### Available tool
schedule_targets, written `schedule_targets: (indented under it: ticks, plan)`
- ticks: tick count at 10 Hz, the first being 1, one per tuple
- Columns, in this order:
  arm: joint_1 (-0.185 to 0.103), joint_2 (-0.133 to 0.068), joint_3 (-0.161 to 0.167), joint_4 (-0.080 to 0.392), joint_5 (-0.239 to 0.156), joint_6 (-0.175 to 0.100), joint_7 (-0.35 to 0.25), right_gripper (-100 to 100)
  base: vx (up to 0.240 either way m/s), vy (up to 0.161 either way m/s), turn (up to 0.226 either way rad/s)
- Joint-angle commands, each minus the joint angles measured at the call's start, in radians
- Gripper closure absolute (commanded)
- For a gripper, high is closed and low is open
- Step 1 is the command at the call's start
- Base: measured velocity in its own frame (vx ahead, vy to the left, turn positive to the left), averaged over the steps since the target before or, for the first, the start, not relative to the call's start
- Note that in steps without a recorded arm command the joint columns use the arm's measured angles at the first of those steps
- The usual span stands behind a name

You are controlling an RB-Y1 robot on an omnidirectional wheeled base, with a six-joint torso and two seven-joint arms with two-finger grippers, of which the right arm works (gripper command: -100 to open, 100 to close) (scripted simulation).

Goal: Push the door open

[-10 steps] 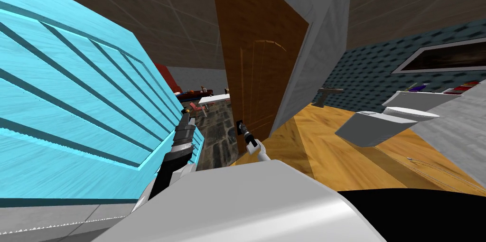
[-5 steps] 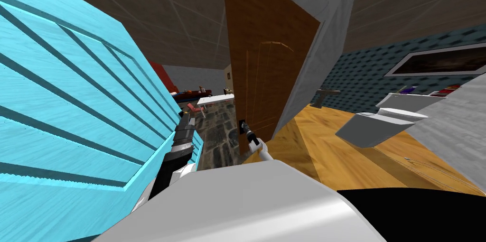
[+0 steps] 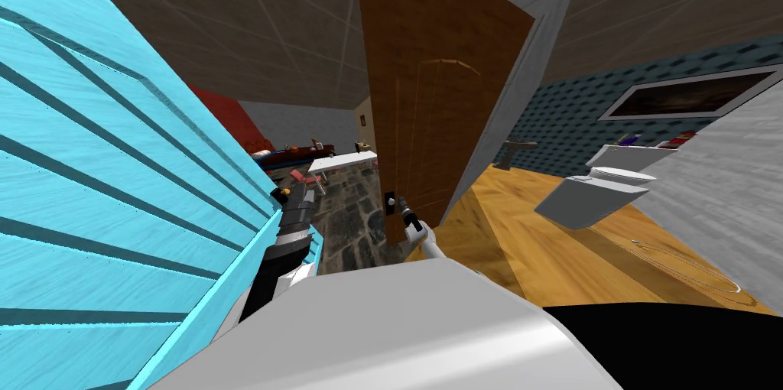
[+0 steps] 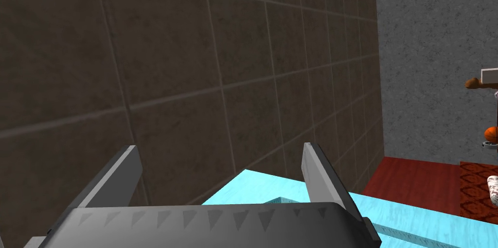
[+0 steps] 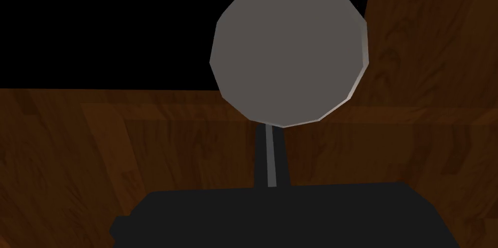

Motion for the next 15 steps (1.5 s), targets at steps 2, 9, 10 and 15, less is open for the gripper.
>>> schedule_targets:
  ticks: [2, 9, 10, 15]
  plan:
    - [0.006, -0.009, -0.002, -0.009, -0.005, 0.001, -0.003, -100, -0.133, 0.049, -0.057]
    - [0.024, 0.031, -0.006, -0.032, -0.018, 0.006, -0.009, -100, -0.22, 0.034, -0.049]
    - [0.021, 0.017, -0.011, -0.026, -0.019, 0.0, -0.008, -100, 0.101, 0.053, 0.03]
    - [0.015, 0.008, -0.022, -0.015, -0.019, -0.01, -0.005, -100, 0.19, 0.048, 0.018]
